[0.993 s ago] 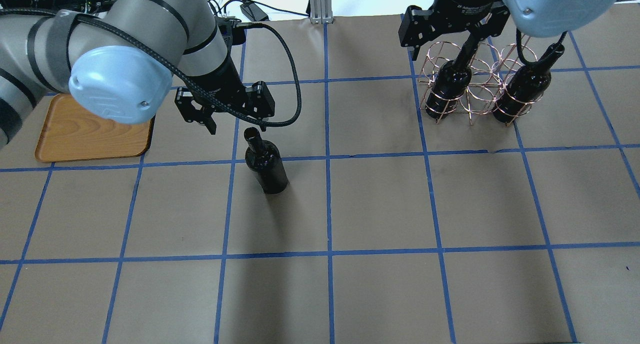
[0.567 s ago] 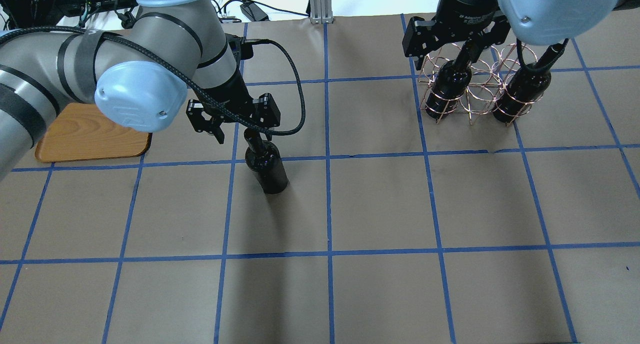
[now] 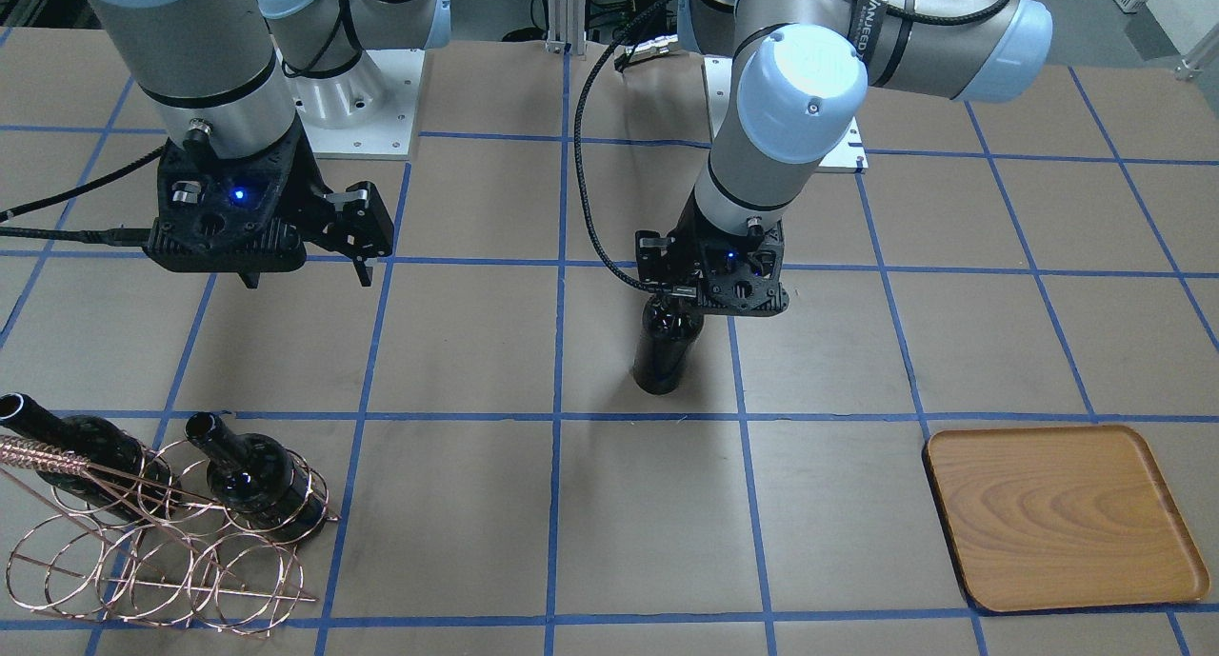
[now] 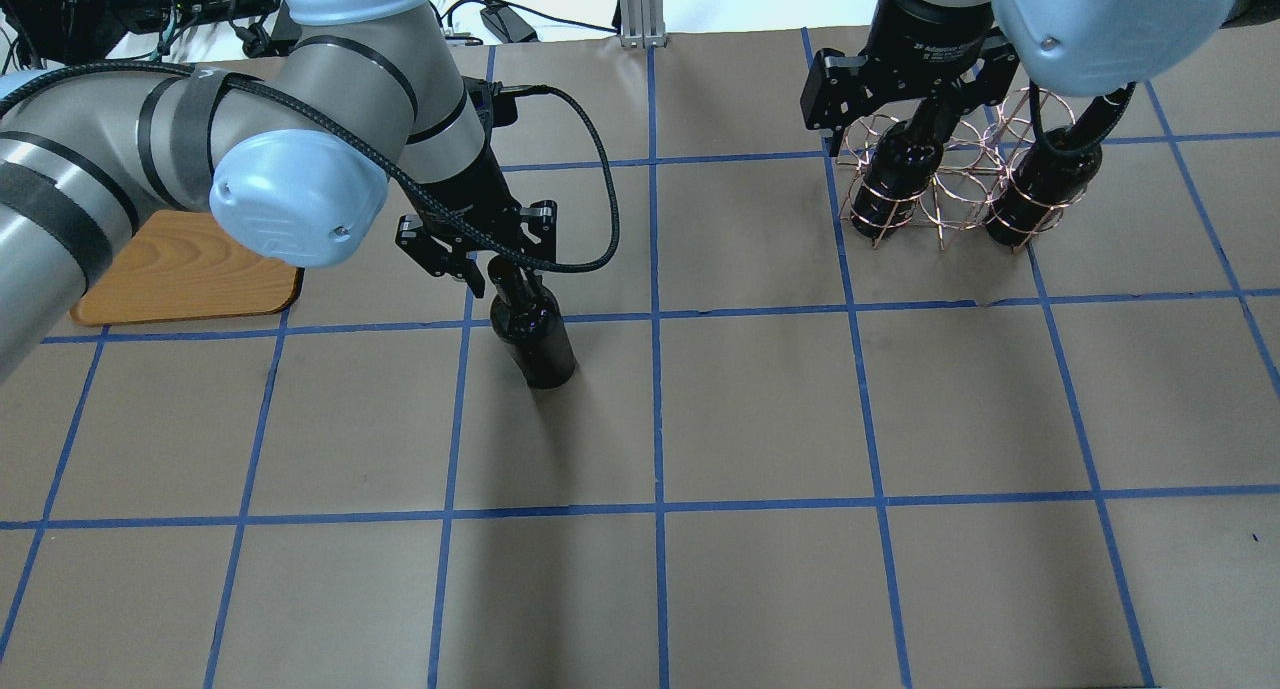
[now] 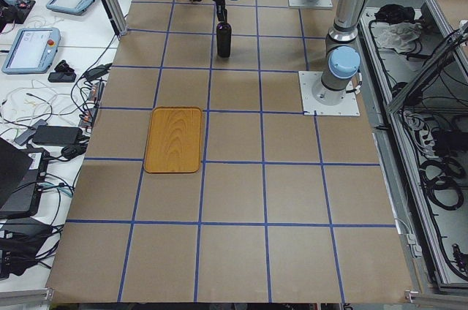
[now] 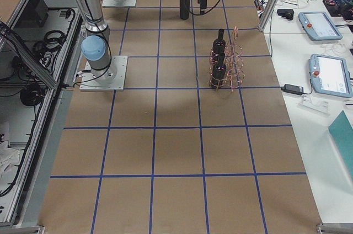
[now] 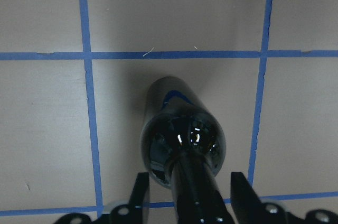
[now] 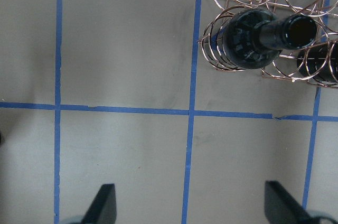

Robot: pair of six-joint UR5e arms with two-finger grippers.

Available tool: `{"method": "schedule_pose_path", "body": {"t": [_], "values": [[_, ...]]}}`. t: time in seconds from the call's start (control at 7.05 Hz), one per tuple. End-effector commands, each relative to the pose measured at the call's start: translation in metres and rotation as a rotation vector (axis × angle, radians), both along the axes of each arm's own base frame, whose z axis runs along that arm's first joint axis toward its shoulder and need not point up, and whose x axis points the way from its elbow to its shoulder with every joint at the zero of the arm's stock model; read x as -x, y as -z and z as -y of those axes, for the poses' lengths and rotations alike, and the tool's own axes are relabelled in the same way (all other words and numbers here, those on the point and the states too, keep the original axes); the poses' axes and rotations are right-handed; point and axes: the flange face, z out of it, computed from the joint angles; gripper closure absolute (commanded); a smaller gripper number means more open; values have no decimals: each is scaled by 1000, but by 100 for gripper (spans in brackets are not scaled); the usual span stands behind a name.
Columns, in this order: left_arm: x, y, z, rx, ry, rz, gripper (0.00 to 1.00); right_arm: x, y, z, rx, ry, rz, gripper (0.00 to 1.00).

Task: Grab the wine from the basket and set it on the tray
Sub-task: 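Lower the left gripper and close it on the bottle neck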

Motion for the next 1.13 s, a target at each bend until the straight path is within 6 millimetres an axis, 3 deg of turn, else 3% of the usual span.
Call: {"method": "schedule_pose_path", "body": {"t": [0.0, 0.28, 0.43, 0.71, 0.85, 0.99], "values": [[1, 2, -1, -2, 2, -6, 52, 0, -2, -4, -2, 4, 1, 0], [0, -4, -4, 9, 5, -8, 96, 0, -2, -4, -2, 4, 0, 0], [0, -11, -7, 21, 5, -6, 100, 0, -2, -4, 0, 4, 1, 0], [-7, -46, -5, 86, 5, -2, 100, 0, -1, -4, -5, 4, -1, 0], [-33, -74, 12, 115, -37, -3, 100, 0, -2, -4, -2, 4, -2, 0], [-88, -89, 34, 109, -69, -5, 100, 0, -1, -4, -5, 4, -2, 0]]}}
